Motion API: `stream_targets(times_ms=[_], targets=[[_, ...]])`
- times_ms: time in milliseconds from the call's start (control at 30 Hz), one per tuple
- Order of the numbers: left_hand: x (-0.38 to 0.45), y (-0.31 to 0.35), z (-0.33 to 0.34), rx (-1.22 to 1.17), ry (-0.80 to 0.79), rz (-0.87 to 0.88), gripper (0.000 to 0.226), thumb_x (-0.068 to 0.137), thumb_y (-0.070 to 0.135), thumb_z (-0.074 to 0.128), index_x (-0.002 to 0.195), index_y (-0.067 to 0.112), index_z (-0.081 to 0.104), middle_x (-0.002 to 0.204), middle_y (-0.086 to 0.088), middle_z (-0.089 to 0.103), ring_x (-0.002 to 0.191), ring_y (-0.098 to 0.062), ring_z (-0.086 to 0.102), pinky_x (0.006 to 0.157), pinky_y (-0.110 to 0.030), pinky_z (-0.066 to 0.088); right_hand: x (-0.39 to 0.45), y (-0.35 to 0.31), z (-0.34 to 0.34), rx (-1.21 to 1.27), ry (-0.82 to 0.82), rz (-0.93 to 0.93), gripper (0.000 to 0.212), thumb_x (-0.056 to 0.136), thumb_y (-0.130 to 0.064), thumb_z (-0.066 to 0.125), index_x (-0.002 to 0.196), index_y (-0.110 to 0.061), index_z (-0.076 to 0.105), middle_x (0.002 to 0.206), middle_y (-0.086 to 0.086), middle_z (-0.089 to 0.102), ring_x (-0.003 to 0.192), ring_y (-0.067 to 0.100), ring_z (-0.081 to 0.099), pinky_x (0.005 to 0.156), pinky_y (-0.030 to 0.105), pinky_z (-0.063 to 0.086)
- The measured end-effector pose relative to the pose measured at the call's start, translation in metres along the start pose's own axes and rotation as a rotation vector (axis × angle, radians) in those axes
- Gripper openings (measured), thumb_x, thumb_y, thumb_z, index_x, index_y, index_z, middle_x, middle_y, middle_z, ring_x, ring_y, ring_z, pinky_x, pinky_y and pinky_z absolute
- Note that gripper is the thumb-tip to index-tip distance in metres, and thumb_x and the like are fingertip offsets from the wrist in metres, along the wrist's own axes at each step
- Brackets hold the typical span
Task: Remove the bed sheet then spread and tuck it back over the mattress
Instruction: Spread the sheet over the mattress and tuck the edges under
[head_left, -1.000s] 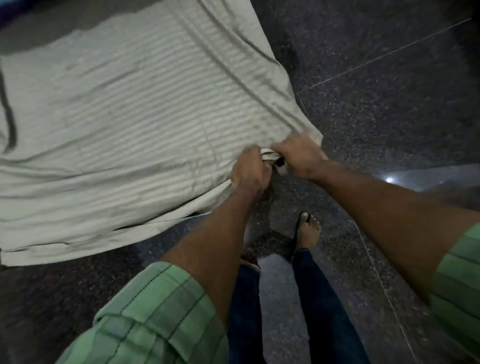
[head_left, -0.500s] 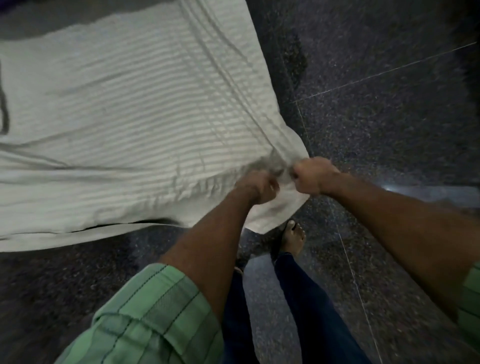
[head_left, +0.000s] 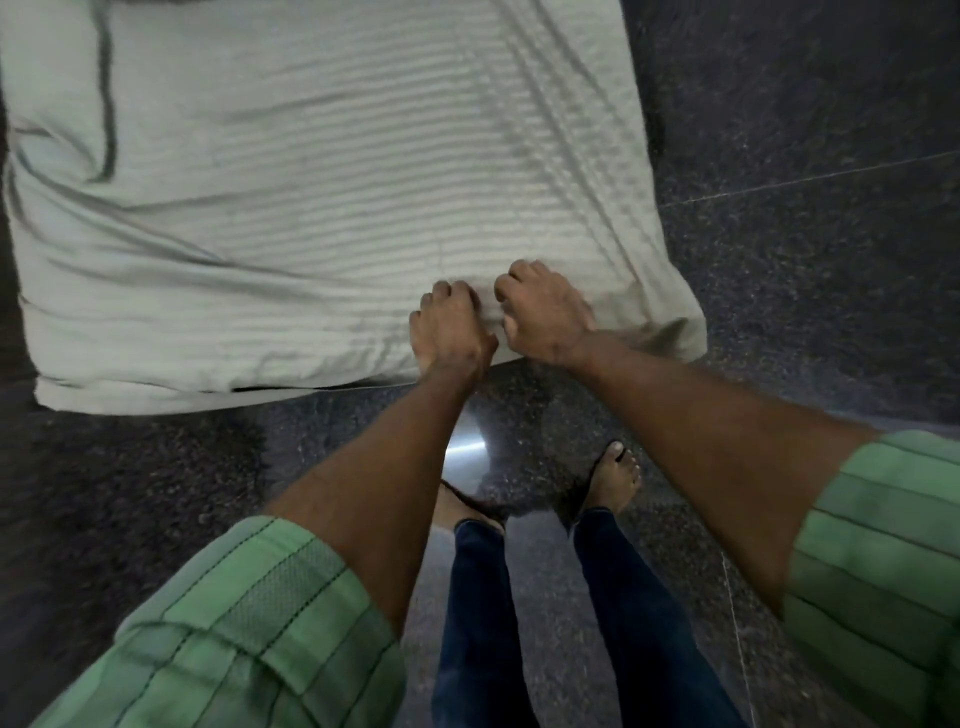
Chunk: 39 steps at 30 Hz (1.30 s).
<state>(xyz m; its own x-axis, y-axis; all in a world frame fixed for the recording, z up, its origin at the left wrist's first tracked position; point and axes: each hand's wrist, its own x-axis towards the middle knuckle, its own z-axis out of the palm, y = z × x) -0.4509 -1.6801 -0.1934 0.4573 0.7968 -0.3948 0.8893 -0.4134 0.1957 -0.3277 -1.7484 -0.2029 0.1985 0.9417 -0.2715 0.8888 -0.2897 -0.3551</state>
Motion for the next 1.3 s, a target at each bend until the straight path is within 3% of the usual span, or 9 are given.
stream_targets(times_ms=[167, 267, 500, 667, 767, 867, 1000, 1200, 1300], targets=[[-0.008, -0.106, -0.014, 0.027, 0.030, -0.031, 0.053, 0.081, 0.020, 0.070, 0.132, 0.021, 0.055, 0.138, -0.007, 0.052, 0.125, -0.029, 0.052, 0.102, -0.043, 0.043, 0.033, -0.079, 0.030, -0.006, -0.036, -0.020, 0.041, 0.085, -0.029, 0.072, 0.119, -0.009, 0.059, 0.126, 0.015, 0.052, 0.120, 0.034, 0.047, 0.099, 0.047, 0.047], [-0.008, -0.165, -0.023, -0.015, 0.036, -0.033, 0.052, 0.079, 0.019, 0.070, 0.130, 0.021, 0.056, 0.132, -0.008, 0.054, 0.121, -0.030, 0.053, 0.099, -0.043, 0.044, 0.055, -0.131, 0.046, -0.020, -0.042, -0.050, 0.045, 0.085, -0.029, 0.072, 0.123, -0.009, 0.058, 0.129, 0.015, 0.053, 0.123, 0.034, 0.048, 0.102, 0.046, 0.046], [0.000, -0.281, -0.053, -0.028, 0.030, 0.017, 0.043, 0.083, 0.024, 0.068, 0.124, 0.018, 0.059, 0.126, -0.009, 0.058, 0.115, -0.031, 0.056, 0.095, -0.043, 0.045, 0.115, -0.246, 0.074, 0.065, 0.035, 0.017, 0.030, 0.091, -0.030, 0.065, 0.117, -0.016, 0.061, 0.124, 0.010, 0.056, 0.119, 0.029, 0.049, 0.099, 0.040, 0.043], [-0.004, -0.357, -0.071, -0.001, 0.045, -0.010, 0.039, 0.085, 0.021, 0.064, 0.124, 0.017, 0.059, 0.124, -0.010, 0.058, 0.112, -0.032, 0.057, 0.092, -0.043, 0.046, 0.148, -0.320, 0.097, 0.073, -0.026, -0.072, 0.025, 0.090, -0.029, 0.064, 0.111, -0.015, 0.064, 0.121, 0.011, 0.059, 0.120, 0.030, 0.050, 0.101, 0.039, 0.041], [-0.007, -0.399, -0.087, 0.053, -0.008, 0.015, 0.045, 0.085, 0.018, 0.068, 0.128, 0.016, 0.056, 0.126, -0.010, 0.055, 0.111, -0.032, 0.057, 0.090, -0.043, 0.046, 0.164, -0.354, 0.108, 0.094, -0.037, -0.033, 0.021, 0.089, -0.029, 0.064, 0.104, -0.015, 0.065, 0.118, 0.011, 0.058, 0.120, 0.031, 0.050, 0.100, 0.039, 0.044], [0.009, -0.447, -0.110, 0.119, -0.009, 0.025, 0.052, 0.082, 0.019, 0.072, 0.131, 0.017, 0.054, 0.128, -0.009, 0.055, 0.112, -0.030, 0.058, 0.092, -0.042, 0.047, 0.189, -0.394, 0.115, 0.096, -0.036, -0.057, 0.030, 0.087, -0.035, 0.065, 0.107, -0.013, 0.064, 0.117, 0.014, 0.059, 0.120, 0.034, 0.050, 0.102, 0.040, 0.041], [0.051, -0.507, -0.132, 0.152, 0.049, -0.015, 0.042, 0.087, 0.018, 0.070, 0.127, 0.018, 0.056, 0.126, -0.009, 0.055, 0.112, -0.030, 0.057, 0.092, -0.043, 0.047, 0.240, -0.450, 0.128, 0.119, -0.071, -0.086, 0.042, 0.082, -0.047, 0.073, 0.110, -0.017, 0.063, 0.118, 0.009, 0.059, 0.117, 0.029, 0.050, 0.100, 0.039, 0.042], [0.086, -0.576, -0.137, 0.191, 0.108, 0.054, 0.020, 0.095, 0.022, 0.060, 0.114, 0.026, 0.063, 0.119, 0.000, 0.061, 0.114, -0.027, 0.056, 0.091, -0.043, 0.044, 0.275, -0.508, 0.167, 0.116, -0.011, -0.071, 0.014, 0.089, -0.034, 0.070, 0.098, -0.024, 0.075, 0.106, 0.001, 0.063, 0.104, 0.028, 0.053, 0.089, 0.040, 0.044], [0.092, -0.600, -0.133, 0.215, 0.103, 0.133, 0.022, 0.100, 0.023, 0.049, 0.109, 0.024, 0.070, 0.117, 0.001, 0.061, 0.116, -0.025, 0.052, 0.092, -0.040, 0.041, 0.274, -0.530, 0.183, 0.097, 0.041, 0.015, 0.011, 0.089, -0.027, 0.067, 0.094, -0.020, 0.074, 0.102, 0.006, 0.062, 0.098, 0.032, 0.054, 0.085, 0.042, 0.045]])
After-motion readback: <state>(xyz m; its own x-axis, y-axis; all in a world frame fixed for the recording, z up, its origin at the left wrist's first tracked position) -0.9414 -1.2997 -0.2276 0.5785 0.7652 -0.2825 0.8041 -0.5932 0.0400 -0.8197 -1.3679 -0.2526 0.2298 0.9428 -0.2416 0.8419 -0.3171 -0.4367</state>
